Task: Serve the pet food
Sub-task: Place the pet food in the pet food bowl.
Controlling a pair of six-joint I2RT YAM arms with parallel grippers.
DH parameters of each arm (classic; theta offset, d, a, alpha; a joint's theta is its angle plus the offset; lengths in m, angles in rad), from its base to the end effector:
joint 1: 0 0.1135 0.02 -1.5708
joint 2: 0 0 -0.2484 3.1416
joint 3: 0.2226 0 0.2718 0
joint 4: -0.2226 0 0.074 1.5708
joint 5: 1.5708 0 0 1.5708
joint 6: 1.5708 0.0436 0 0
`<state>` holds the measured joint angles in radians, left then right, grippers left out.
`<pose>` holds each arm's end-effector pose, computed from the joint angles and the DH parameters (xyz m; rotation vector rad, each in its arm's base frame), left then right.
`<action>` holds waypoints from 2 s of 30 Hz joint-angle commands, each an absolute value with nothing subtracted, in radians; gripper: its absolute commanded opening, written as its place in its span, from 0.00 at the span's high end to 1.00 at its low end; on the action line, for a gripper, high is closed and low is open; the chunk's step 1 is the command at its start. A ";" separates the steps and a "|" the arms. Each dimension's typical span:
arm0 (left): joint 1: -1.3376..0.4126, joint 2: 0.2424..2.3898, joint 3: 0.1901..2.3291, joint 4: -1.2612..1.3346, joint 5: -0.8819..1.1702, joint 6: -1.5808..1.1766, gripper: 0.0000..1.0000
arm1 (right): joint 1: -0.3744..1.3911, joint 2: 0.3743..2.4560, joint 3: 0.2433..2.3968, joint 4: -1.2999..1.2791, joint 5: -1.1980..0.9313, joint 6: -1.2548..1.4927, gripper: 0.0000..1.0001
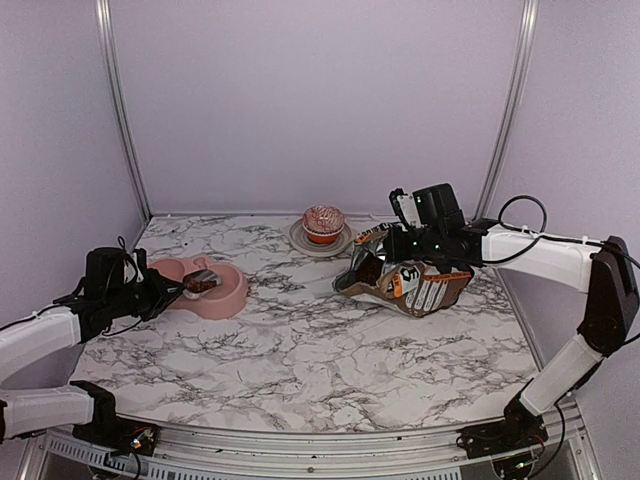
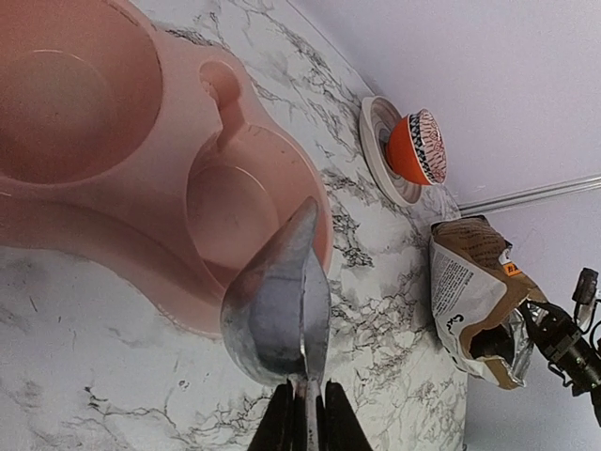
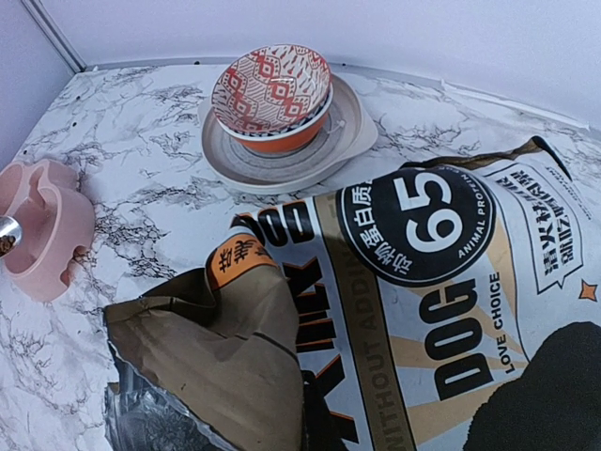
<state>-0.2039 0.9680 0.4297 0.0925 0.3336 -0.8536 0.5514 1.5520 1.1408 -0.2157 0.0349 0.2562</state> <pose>0.2336 -0.0629 0.1841 -0.4649 2.0877 -0.9856 0.3224 0.1965 0.2419 -0.3080 2.2067 0.4111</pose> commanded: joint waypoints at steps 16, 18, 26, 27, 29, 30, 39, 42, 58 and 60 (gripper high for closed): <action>-0.202 1.062 0.528 -0.078 0.245 -0.645 1.00 | 0.528 1.544 1.172 -0.201 0.075 0.255 1.00; -0.204 1.069 0.547 -0.102 0.231 -0.626 1.00 | 0.528 1.547 1.175 -0.199 0.073 0.256 1.00; -0.218 1.109 0.600 -0.151 0.208 -0.577 1.00 | 0.529 1.555 1.182 -0.198 0.066 0.254 1.00; -0.221 1.112 0.603 -0.155 0.207 -0.574 1.00 | 0.528 1.555 1.183 -0.198 0.067 0.253 1.00; -0.226 1.121 0.611 -0.159 0.205 -0.567 1.00 | 0.528 1.555 1.184 -0.198 0.067 0.252 1.00; -0.228 1.125 0.614 -0.161 0.204 -0.566 1.00 | 0.528 1.555 1.184 -0.198 0.066 0.253 1.00; -0.276 1.169 0.689 -0.234 0.122 -0.505 1.00 | 0.529 1.554 1.182 -0.198 0.067 0.248 1.00; -0.296 1.188 0.727 -0.268 0.106 -0.481 1.00 | 0.528 1.550 1.186 -0.202 0.065 0.245 1.00; -0.421 1.235 0.870 -0.442 -0.092 -0.369 1.00 | 0.528 1.548 1.174 -0.204 0.048 0.238 1.00; -0.435 1.244 0.877 -0.454 -0.124 -0.363 1.00 | 0.529 1.550 1.175 -0.204 0.048 0.239 1.00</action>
